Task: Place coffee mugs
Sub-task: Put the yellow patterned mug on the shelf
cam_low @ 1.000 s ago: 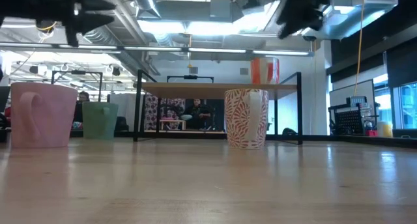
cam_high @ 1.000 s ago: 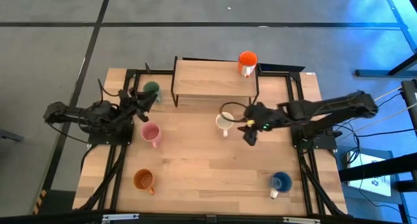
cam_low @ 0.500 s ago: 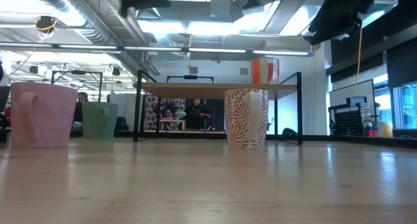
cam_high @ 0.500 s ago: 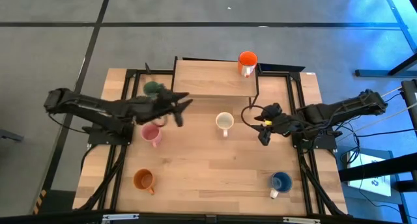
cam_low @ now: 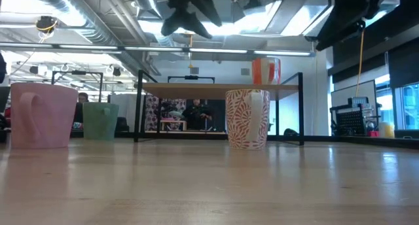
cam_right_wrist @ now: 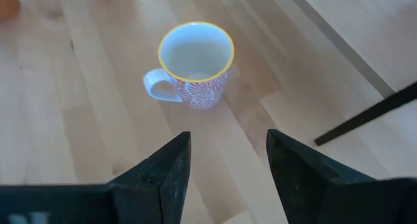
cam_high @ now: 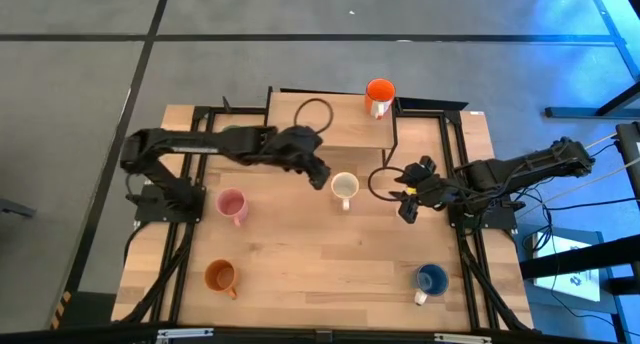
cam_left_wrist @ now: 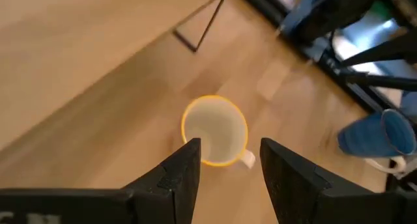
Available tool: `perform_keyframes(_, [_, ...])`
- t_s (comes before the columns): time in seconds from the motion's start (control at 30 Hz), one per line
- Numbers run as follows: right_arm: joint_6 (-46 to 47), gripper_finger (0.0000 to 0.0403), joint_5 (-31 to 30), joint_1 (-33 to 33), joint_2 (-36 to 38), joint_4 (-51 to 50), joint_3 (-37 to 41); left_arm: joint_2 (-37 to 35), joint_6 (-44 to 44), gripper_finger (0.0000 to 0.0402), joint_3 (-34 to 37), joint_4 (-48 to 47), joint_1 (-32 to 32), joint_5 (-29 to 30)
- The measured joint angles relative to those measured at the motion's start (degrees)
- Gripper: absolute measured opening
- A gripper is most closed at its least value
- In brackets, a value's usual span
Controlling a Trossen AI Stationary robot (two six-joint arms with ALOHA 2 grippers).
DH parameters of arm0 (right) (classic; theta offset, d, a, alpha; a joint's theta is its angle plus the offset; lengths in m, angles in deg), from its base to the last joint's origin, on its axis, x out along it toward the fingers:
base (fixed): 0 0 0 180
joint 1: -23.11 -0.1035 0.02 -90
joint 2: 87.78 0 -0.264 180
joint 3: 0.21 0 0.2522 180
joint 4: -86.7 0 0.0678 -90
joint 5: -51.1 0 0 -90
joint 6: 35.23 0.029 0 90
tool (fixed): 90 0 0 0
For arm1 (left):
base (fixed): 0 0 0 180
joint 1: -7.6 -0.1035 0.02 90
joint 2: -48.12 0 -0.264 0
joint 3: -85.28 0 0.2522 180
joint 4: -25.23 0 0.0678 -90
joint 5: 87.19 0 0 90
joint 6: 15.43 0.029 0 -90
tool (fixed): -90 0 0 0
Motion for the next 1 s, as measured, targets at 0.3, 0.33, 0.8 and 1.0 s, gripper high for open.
perform_keyframes(0.3, [1.9,0.0186,-0.6,0.0,0.0,-5.8,0.0,12.7,7.3,0.0153,-14.6,-5.5,0.0,1.6])
perform_keyframes(0.33, [2.6,0.0186,-0.8,0.0,0.0,-6.5,0.0,14.6,7.3,0.0153,-16.1,-8.0,-0.4,0.9])
perform_keyframes(0.8, [4.8,0.0186,-1.1,0.0,0.0,-11.1,0.0,30.3,9.5,0.0153,-29.6,-23.6,-2.6,-0.7])
perform_keyframes(1.0, [4.8,0.0186,-1.1,0.0,0.0,-11.3,0.0,31.9,9.4,0.0153,-29.7,-22.8,-2.7,-1.0])
